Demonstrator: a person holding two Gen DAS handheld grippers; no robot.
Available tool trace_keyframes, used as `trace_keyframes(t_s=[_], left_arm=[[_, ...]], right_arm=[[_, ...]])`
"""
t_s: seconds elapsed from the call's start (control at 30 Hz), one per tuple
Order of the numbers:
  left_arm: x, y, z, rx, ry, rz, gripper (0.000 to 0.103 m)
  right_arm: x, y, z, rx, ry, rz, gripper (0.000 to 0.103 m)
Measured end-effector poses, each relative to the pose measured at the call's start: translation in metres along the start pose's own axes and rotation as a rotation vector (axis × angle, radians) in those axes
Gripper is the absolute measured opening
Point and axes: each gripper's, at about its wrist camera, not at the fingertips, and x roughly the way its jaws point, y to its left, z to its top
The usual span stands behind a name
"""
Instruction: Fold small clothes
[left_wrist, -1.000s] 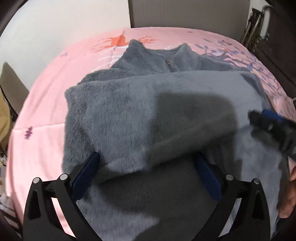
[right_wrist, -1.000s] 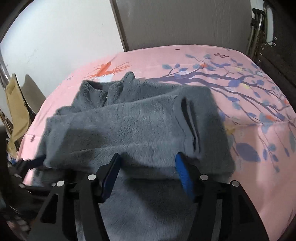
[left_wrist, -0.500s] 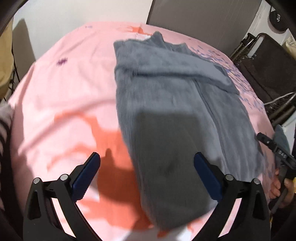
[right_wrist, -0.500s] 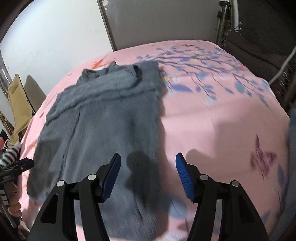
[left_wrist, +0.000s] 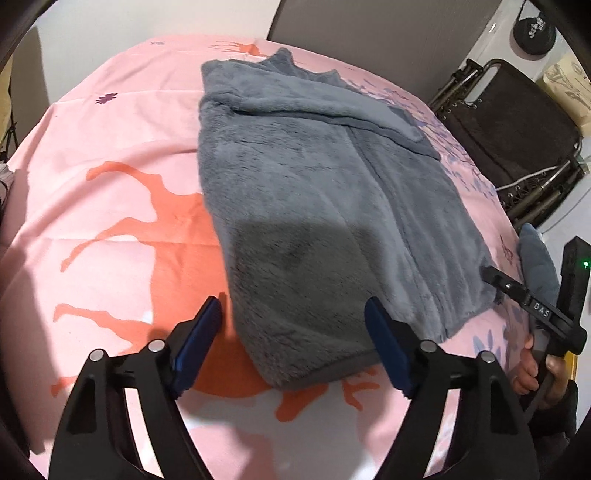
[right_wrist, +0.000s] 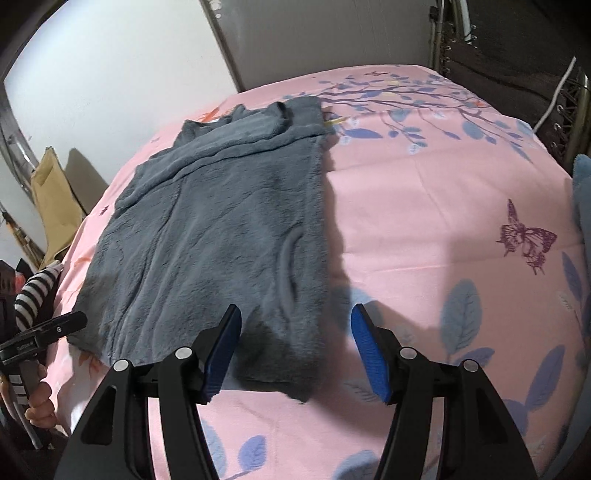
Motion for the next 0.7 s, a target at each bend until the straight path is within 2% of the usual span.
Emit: trace_keyframes(t_s=[0.1, 0.13, 0.17, 0.23, 0.27, 0.33, 0.47, 0.7], left_arm=[[0.001, -0.003, -0.001, 0.008, -0.002, -0.021, 0.07], [0.002, -0.003, -0.001, 0.011, -0.006, -0.02, 0.062], [0.002, -0.003, 0.0, 0.011, -0.007, -0.023, 0.057], [0.003, 0.0, 0.0, 0.001, -0.008, -0.034, 0.038], [0.003, 0.002, 0.001, -0.002, -0.01, -0.029, 0.035], [0.003, 0.006, 0.002, -0.008, -0.013, -0.035, 0.017], [-0.004, 0.011, 0.01, -0.03, -0.042, -0.079, 0.014], [-0.017, -0.001, 0.043, 0.018, -0.113, -0.083, 0.014]], right_arm=[[0.002, 0.005, -0.002, -0.022, -0.011, 0.007, 0.062], [0.002, 0.008, -0.004, -0.041, -0.019, -0.004, 0.057], [0.003, 0.01, -0.004, -0.057, -0.023, -0.014, 0.045], [0.004, 0.011, -0.005, -0.06, -0.016, 0.017, 0.028], [0.004, 0.011, -0.005, -0.055, -0.012, 0.031, 0.024], [0.004, 0.01, -0.004, -0.055, -0.005, 0.044, 0.02], [-0.002, 0.003, 0.003, -0.007, -0.011, 0.111, 0.018], [-0.007, -0.004, 0.037, 0.066, -0.046, 0.213, 0.017]])
